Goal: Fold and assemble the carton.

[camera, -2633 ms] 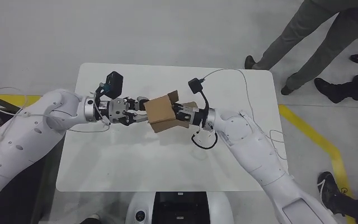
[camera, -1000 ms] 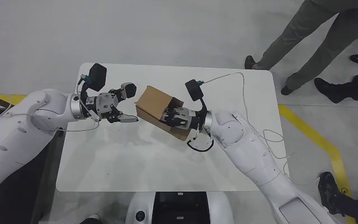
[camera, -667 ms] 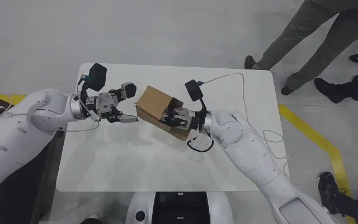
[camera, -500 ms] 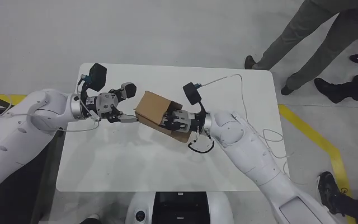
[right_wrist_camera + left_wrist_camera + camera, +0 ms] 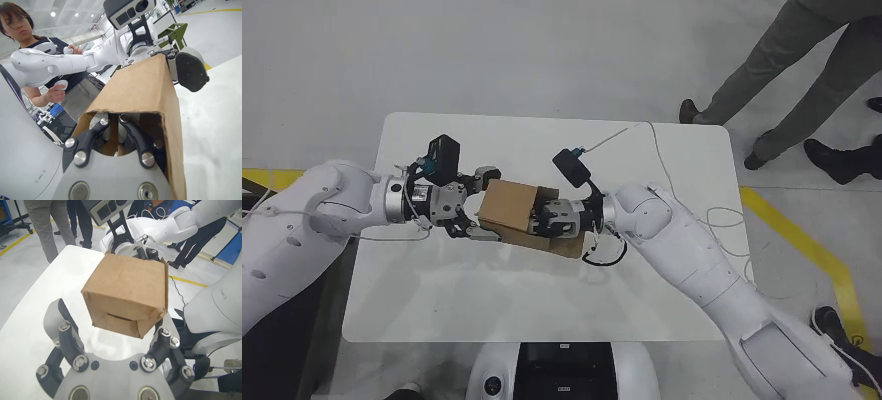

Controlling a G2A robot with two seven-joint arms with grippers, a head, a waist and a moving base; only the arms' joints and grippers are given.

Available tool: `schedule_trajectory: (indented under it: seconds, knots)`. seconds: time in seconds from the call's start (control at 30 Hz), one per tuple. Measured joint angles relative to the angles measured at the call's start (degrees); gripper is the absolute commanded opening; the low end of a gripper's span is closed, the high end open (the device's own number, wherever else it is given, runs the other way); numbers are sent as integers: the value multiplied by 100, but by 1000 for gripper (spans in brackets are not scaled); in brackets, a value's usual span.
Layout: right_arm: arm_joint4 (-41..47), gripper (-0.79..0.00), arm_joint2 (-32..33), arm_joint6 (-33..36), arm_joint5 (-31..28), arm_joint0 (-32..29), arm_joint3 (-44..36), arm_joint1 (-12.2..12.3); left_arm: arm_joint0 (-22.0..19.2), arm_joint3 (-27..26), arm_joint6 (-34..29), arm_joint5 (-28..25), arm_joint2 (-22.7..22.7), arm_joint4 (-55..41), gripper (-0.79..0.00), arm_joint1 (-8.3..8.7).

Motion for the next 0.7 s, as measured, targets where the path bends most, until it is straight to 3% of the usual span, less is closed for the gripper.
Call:
schedule_trajectory:
  seconds: [0.33, 0.7]
  knots:
    - [260, -785, -361, 1, 0, 259, 73, 55, 11, -59, 613, 0, 70, 661, 0, 40]
    - [300, -785, -594, 1, 0, 422, 36, 161, -250, -111, 934, 0, 452, 495, 0, 123]
